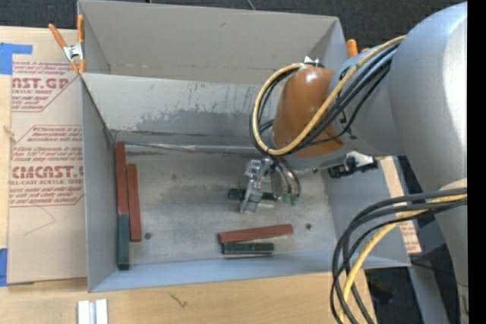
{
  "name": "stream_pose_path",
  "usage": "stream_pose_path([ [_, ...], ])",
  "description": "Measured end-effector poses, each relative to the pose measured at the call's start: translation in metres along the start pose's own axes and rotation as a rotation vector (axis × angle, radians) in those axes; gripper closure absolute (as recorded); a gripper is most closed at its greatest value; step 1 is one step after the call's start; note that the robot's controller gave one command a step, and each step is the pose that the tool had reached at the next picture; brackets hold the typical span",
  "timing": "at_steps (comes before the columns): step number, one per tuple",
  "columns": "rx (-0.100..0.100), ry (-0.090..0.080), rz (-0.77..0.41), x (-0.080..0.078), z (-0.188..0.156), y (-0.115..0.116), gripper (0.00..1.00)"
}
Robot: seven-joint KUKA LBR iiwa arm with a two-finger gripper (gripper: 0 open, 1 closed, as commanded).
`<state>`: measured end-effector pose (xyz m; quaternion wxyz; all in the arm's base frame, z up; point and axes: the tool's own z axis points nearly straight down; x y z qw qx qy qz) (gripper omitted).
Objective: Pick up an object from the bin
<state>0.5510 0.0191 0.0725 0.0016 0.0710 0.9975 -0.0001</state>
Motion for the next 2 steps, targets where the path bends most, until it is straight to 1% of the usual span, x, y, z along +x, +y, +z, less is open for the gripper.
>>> stream_pose_path([
  [1, 0.001, 0.004, 0.000, 0.001, -0.005, 0.000, 1.00],
  [2, 0.000, 0.006, 0.000, 0.002, -0.019, 0.000, 1.00],
])
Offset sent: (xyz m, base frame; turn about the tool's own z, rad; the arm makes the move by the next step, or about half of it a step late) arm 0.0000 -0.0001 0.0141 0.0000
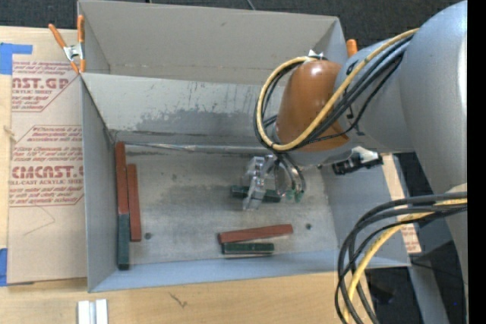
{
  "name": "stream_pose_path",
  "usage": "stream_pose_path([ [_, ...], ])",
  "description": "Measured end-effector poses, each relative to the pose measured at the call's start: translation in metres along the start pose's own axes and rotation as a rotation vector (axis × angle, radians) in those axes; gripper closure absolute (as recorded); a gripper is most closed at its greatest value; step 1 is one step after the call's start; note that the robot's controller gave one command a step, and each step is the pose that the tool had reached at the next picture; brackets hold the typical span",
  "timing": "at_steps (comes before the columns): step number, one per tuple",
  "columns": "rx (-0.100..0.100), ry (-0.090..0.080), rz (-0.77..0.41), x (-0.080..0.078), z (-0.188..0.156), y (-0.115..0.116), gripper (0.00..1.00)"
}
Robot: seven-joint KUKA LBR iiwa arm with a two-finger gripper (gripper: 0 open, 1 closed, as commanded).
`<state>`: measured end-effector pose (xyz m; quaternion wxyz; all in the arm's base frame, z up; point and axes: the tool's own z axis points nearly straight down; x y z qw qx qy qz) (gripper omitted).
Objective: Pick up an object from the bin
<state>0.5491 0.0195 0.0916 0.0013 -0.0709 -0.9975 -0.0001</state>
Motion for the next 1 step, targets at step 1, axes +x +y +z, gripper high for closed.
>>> stream_pose_path([
  [1, -0.001, -0.002, 0.000, -0.0004, -0.0131, 0.0003, 1.00],
])
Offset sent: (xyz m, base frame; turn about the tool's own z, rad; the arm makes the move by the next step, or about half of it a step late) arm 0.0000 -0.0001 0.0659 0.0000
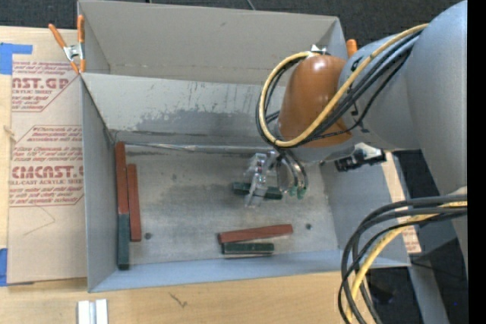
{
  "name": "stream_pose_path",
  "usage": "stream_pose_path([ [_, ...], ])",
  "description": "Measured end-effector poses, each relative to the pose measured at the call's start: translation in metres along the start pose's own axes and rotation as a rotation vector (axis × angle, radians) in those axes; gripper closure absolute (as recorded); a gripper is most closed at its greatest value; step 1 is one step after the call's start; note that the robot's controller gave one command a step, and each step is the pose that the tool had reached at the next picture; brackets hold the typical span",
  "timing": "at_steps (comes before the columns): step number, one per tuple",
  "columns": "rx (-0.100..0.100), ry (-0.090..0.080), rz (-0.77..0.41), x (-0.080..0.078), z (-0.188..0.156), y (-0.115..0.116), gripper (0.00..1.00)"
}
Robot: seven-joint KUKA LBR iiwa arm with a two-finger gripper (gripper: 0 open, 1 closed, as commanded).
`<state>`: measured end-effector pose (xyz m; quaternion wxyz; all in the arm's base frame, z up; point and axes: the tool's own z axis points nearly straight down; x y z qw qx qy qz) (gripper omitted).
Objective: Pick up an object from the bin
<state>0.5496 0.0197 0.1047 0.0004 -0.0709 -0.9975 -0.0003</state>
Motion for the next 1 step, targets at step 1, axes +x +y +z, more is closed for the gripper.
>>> stream_pose_path([
  [1, 0.000, 0.002, 0.000, 0.0007, -0.0136, 0.0001, 1.00],
])
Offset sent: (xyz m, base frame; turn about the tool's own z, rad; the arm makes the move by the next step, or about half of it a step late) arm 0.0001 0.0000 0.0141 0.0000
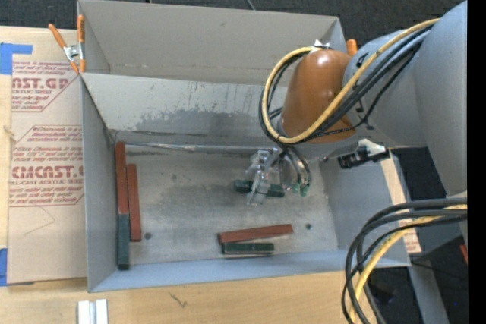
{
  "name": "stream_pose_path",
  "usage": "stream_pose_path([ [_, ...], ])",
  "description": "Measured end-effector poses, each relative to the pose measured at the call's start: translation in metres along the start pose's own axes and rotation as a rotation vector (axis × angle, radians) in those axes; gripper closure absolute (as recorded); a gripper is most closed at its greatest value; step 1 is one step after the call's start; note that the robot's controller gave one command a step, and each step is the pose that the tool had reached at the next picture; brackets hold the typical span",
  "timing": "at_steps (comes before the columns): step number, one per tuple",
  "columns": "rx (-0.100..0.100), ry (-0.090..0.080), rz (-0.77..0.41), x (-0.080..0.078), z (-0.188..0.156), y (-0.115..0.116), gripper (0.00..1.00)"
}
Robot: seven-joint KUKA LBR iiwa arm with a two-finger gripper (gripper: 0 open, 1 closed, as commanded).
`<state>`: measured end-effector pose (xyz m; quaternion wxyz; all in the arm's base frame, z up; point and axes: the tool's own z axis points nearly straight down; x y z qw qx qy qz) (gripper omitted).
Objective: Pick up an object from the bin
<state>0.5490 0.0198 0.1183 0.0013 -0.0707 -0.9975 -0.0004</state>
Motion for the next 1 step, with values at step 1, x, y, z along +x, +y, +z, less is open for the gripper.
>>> stream_pose_path([
  [1, 0.000, -0.001, 0.000, 0.0001, -0.0167, 0.0001, 1.00],
])
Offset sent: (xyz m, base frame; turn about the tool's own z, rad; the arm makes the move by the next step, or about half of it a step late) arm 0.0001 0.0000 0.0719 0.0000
